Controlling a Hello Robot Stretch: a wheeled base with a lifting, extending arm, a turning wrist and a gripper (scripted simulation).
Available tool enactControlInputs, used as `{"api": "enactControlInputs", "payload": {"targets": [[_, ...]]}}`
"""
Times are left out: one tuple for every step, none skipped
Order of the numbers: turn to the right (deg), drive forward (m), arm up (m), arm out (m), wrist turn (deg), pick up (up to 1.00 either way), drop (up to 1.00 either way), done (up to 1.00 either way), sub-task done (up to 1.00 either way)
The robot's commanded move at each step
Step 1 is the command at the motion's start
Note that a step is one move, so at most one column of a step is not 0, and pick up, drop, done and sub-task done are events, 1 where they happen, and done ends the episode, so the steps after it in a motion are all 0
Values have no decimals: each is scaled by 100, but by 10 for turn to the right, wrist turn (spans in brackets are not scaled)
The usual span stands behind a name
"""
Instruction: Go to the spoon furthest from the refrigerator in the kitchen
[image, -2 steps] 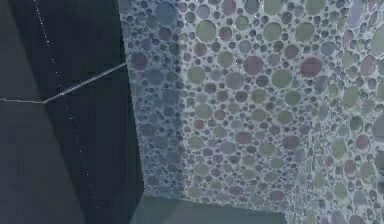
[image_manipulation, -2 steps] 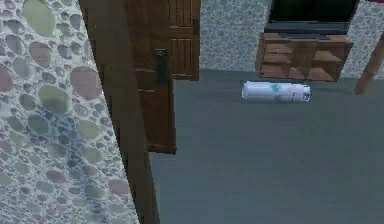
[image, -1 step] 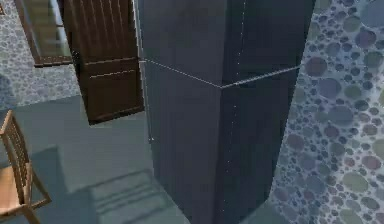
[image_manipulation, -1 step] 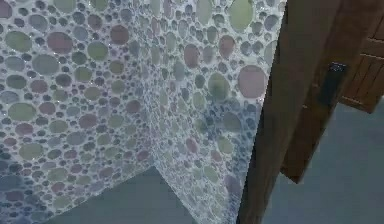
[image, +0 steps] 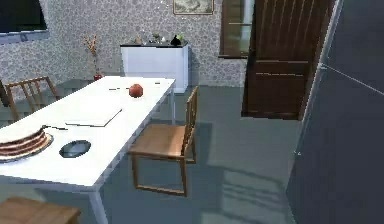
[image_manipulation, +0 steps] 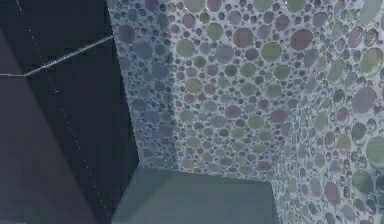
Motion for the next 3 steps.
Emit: {"api": "enactControlInputs", "payload": {"targets": [[-450, 0, 0, 0, 0, 0, 0, 0, 0], [-420, 0, 0, 0, 0, 0, 0, 0, 0], [0, 60, 0, 0, 0, 0, 0, 0, 0]]}}
